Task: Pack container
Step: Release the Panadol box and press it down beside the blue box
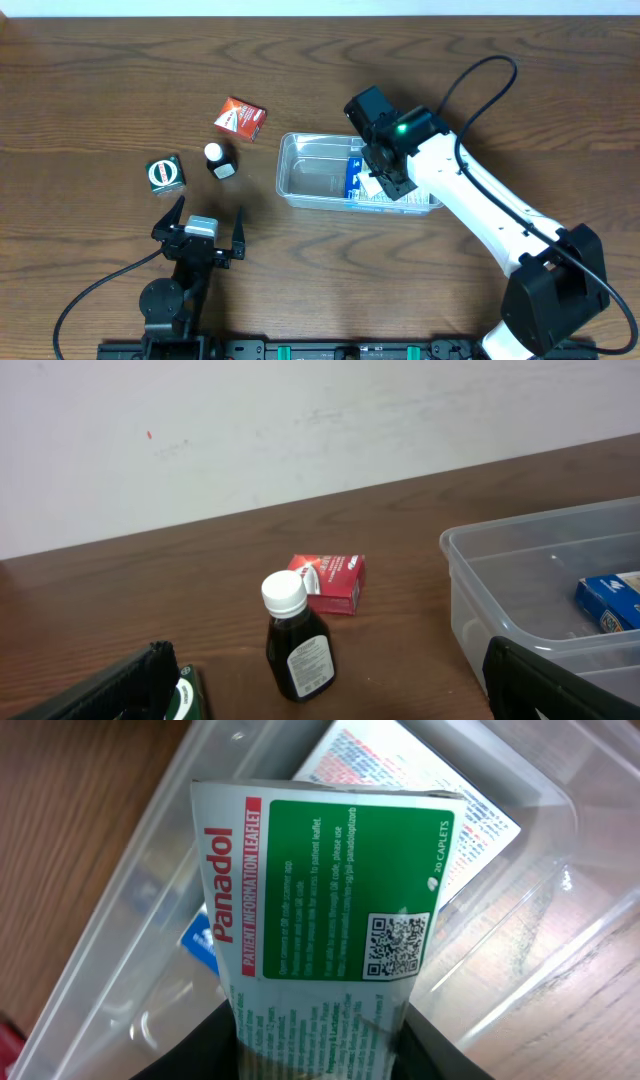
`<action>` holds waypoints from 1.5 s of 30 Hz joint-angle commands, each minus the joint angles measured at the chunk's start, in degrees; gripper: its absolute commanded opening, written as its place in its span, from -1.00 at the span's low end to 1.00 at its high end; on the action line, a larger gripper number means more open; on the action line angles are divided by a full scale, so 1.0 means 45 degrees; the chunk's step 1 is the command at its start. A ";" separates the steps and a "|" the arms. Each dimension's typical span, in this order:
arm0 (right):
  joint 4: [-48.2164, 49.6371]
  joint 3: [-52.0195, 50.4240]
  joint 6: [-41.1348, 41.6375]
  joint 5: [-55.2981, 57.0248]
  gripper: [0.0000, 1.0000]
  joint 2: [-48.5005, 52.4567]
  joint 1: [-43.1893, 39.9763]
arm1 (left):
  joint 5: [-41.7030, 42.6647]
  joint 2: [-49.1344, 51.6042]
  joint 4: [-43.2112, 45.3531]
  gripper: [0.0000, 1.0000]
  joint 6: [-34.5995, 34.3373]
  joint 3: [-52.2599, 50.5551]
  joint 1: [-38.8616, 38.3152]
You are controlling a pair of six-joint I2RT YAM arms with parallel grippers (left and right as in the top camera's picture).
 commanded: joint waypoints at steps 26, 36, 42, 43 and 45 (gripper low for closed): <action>0.5124 -0.1768 -0.5683 0.1273 0.33 0.0049 -0.0053 | 0.0141 -0.0073 -0.0413 0.96 0.0165 -0.0243 0.0010; 0.6324 -0.1768 -1.5072 -0.3206 0.08 0.0049 -0.0053 | 0.0141 -0.0073 -0.0408 0.96 0.0165 -0.0243 0.0010; 0.4677 -0.1773 -1.5076 -0.3235 -0.07 0.0049 0.0219 | 0.0141 -0.0073 -0.0413 0.96 0.0165 -0.0243 0.0010; 0.4643 -0.1768 -1.5076 -0.3245 -0.08 0.0049 0.0282 | 0.0141 -0.0073 -0.0413 0.96 0.0165 -0.0243 0.0010; 0.4702 -0.1768 -1.5290 -0.3468 -0.09 0.0049 0.0461 | 0.0141 -0.0073 -0.0413 0.96 0.0170 -0.0243 0.0010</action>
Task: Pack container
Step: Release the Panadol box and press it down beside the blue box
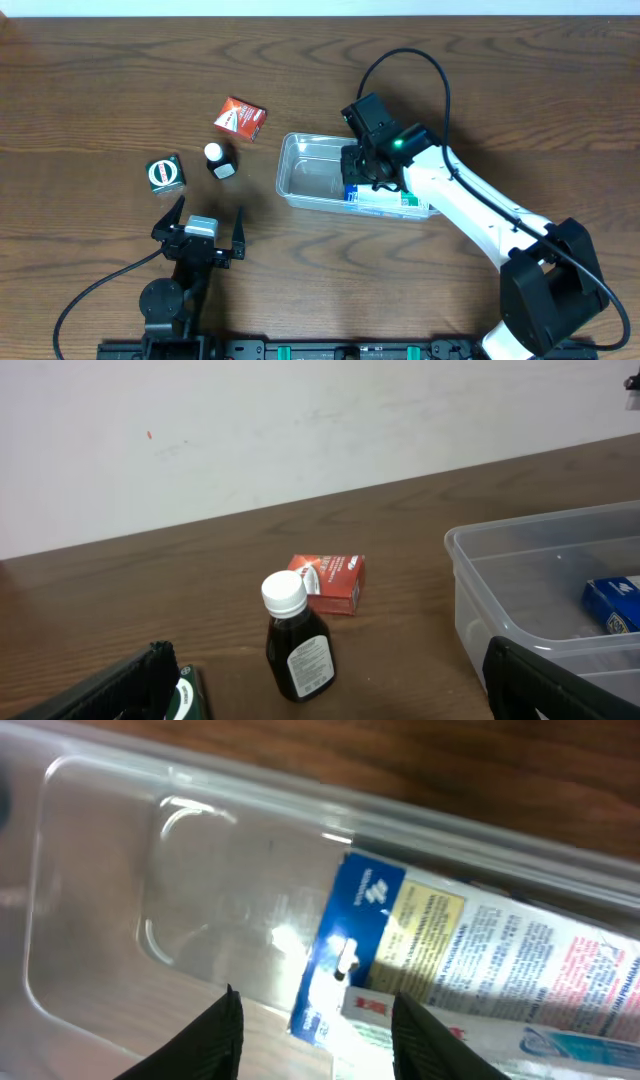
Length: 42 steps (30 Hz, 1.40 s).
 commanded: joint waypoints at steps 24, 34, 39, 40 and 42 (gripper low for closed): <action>0.0146 -0.0044 -0.0136 -0.0753 -0.31 0.1001 0.1307 | 0.0141 -0.0073 -0.0413 0.96 0.0160 -0.0243 0.0010; -0.0423 -0.0044 0.0092 -0.0117 -0.30 0.1005 0.1195 | 0.0141 -0.0073 -0.0413 0.96 0.0165 -0.0243 0.0010; -0.0432 -0.0044 0.0092 -0.0073 -0.30 0.1015 0.1112 | 0.0141 -0.0073 -0.0408 0.96 0.0165 -0.0243 0.0010; -0.0427 -0.0044 0.0092 -0.0063 -0.30 0.1030 0.1088 | 0.0141 -0.0073 -0.0413 0.96 0.0160 -0.0243 0.0010; -0.0471 -0.0044 0.0102 0.0005 -0.29 0.1049 0.1001 | 0.0141 -0.0078 -0.0413 0.96 0.0160 -0.0243 0.0010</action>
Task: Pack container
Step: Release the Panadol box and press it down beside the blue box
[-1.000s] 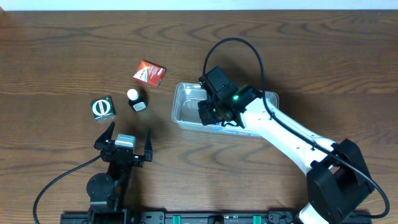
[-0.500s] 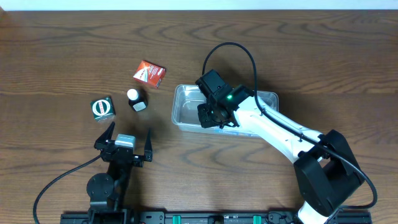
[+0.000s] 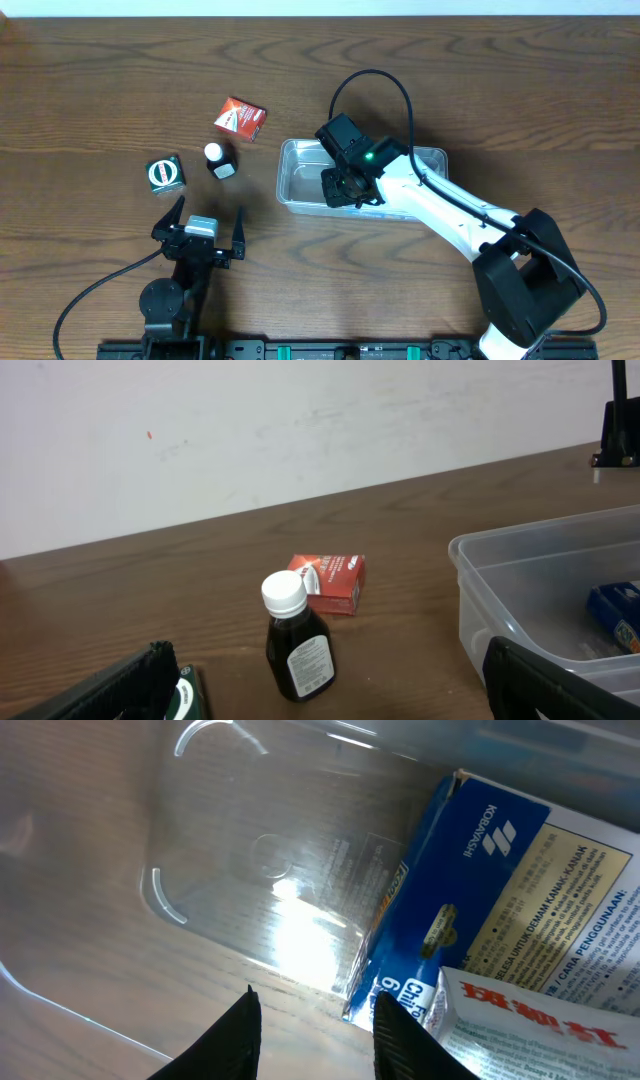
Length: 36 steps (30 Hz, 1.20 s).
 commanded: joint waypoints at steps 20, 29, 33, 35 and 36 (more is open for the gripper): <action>-0.0529 -0.0044 0.0034 0.0500 0.23 0.0126 -0.0481 | 0.0141 -0.0073 -0.0413 0.96 0.0165 -0.0243 0.0010; -0.0675 -0.0044 -0.0219 0.0549 0.48 0.0126 -0.0481 | 0.0141 -0.0073 -0.0413 0.96 0.0170 -0.0243 0.0010; -0.0758 -0.0044 -0.0301 0.0544 0.56 0.0126 -0.0534 | 0.0141 -0.0073 -0.0413 0.96 0.0170 -0.0243 0.0010; -0.0767 -0.0044 -0.0301 0.0549 0.58 0.0126 -0.0544 | 0.0141 -0.0073 -0.0413 0.96 0.0165 -0.0243 0.0010; -0.0763 -0.0044 -0.0306 0.0549 0.61 0.0126 -0.0544 | 0.0141 -0.0073 -0.0408 0.96 0.0170 -0.0243 0.0010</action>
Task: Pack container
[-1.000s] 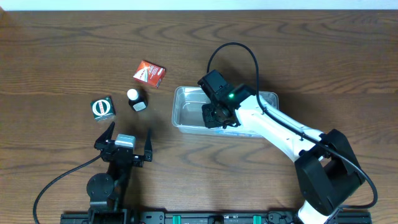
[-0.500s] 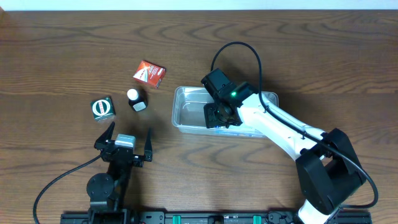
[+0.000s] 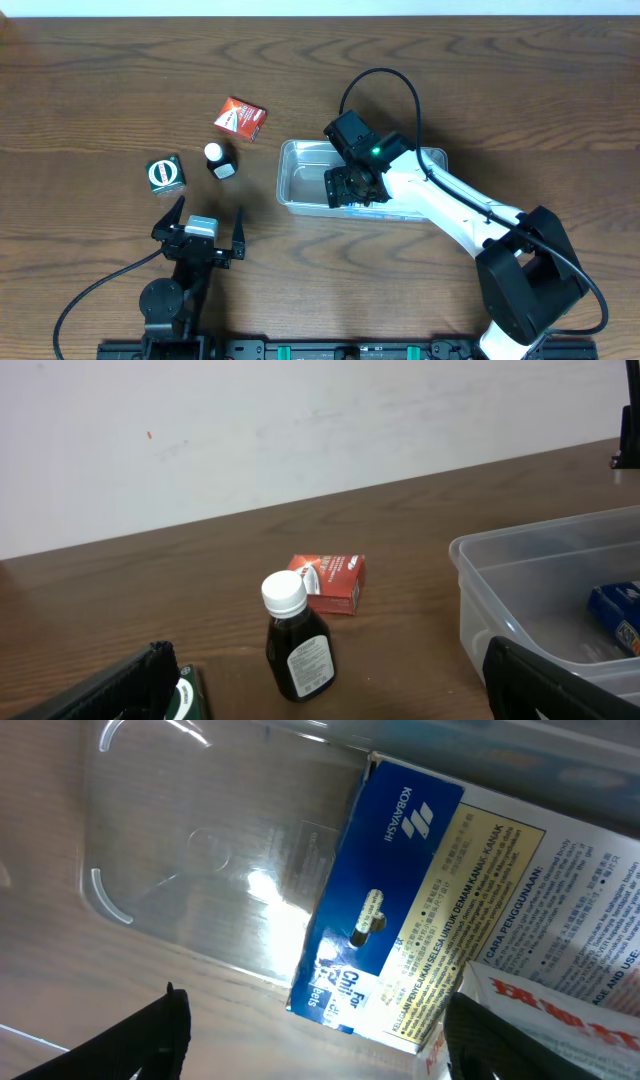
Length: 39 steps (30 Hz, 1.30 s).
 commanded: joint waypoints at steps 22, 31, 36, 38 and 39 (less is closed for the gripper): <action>-0.2943 0.4410 -0.1914 -0.0296 0.98 0.0092 -0.0461 | 0.0141 -0.0078 -0.0408 0.96 0.0165 -0.0243 0.0010; -0.3254 0.5688 -0.1428 0.0413 0.98 0.0087 -0.0588 | 0.0141 -0.0078 -0.0413 0.96 0.0165 -0.0243 0.0010; -0.3439 0.5702 -0.0738 0.0510 0.98 -0.0034 -0.1923 | 0.0141 -0.0073 -0.0408 0.96 0.0165 -0.0243 0.0010; -0.3551 0.5702 -0.0738 0.0510 0.99 -0.0078 -0.2623 | 0.0141 -0.0078 -0.0413 0.96 0.0165 -0.0243 0.0010; -0.3643 0.5702 -0.0738 0.0505 0.99 -0.0126 -0.3075 | 0.0141 -0.0073 -0.0413 0.96 0.0165 -0.0243 0.0010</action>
